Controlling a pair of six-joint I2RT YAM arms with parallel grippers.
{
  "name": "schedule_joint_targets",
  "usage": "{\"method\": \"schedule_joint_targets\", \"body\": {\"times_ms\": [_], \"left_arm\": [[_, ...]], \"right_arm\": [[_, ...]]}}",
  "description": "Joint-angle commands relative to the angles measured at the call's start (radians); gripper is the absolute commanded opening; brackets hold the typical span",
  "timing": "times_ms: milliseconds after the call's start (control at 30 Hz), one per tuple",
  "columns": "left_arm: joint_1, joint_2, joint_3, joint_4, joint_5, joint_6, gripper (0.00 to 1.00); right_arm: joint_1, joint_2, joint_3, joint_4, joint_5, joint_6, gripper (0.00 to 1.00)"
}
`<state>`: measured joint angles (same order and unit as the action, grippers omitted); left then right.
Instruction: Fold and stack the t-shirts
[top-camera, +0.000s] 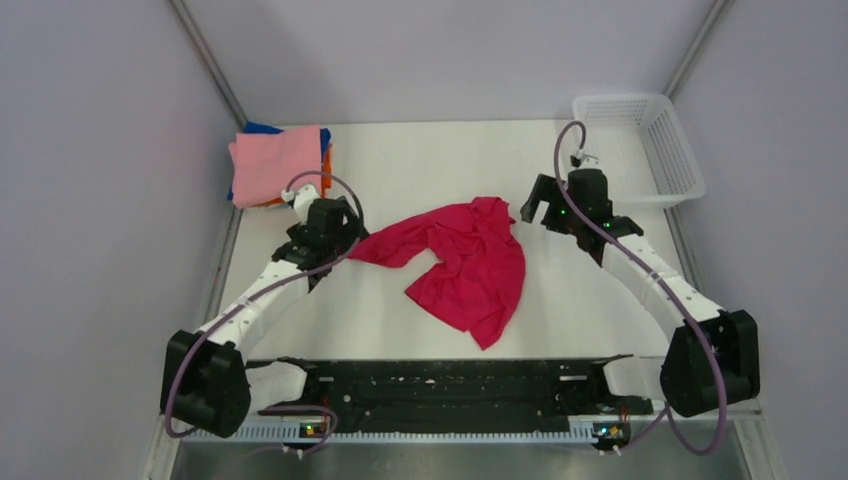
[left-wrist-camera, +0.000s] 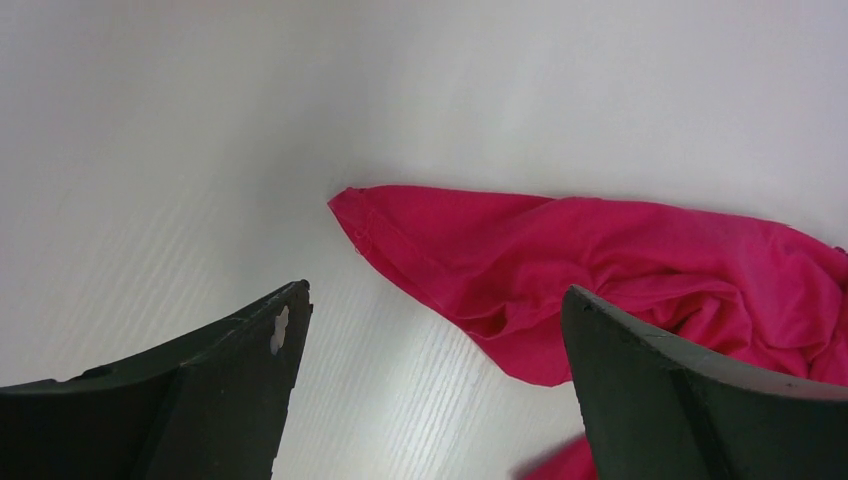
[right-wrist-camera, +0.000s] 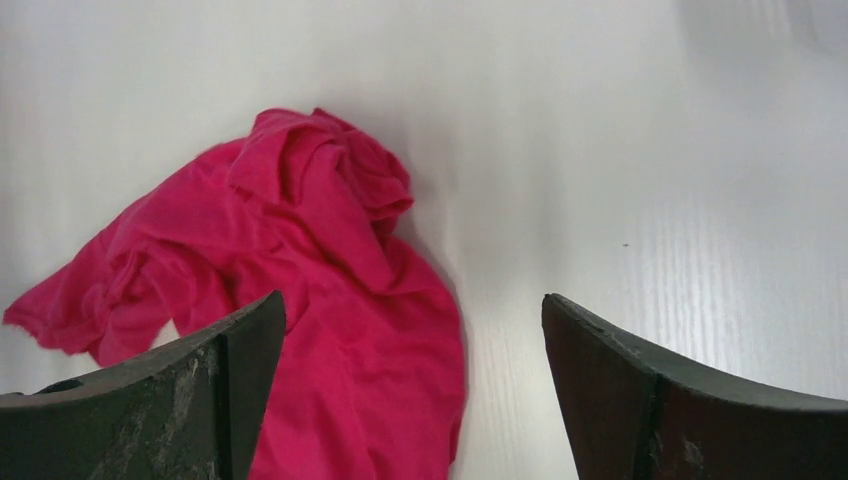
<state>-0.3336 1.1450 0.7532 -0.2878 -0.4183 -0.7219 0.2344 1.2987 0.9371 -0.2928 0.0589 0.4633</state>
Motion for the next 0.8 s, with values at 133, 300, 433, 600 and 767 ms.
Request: {"method": "schedule_joint_targets", "body": {"times_ms": [133,300,433,600,767], "left_arm": [[0.090,0.188,0.069,0.019,0.162,-0.034,0.95],[0.118,0.306,0.091,0.040,0.215,-0.049,0.90],[0.120,0.398,0.141,0.014,0.231,-0.055,0.87],[0.126,0.499,0.210,-0.007,0.257,-0.046,0.77],[0.131,0.582,0.259,0.002,0.312,-0.036,0.56]], "right_arm": [[0.099,-0.079,-0.120,0.069,-0.004,0.010,0.96],[0.109,-0.105,-0.157,0.069,0.004,0.009,0.96],[0.110,-0.100,-0.176,0.094,0.000,0.010,0.96],[0.110,-0.064,-0.156,0.127,-0.031,-0.008,0.96],[0.112,0.007,-0.103,0.178,-0.054,-0.035,0.96]]}}
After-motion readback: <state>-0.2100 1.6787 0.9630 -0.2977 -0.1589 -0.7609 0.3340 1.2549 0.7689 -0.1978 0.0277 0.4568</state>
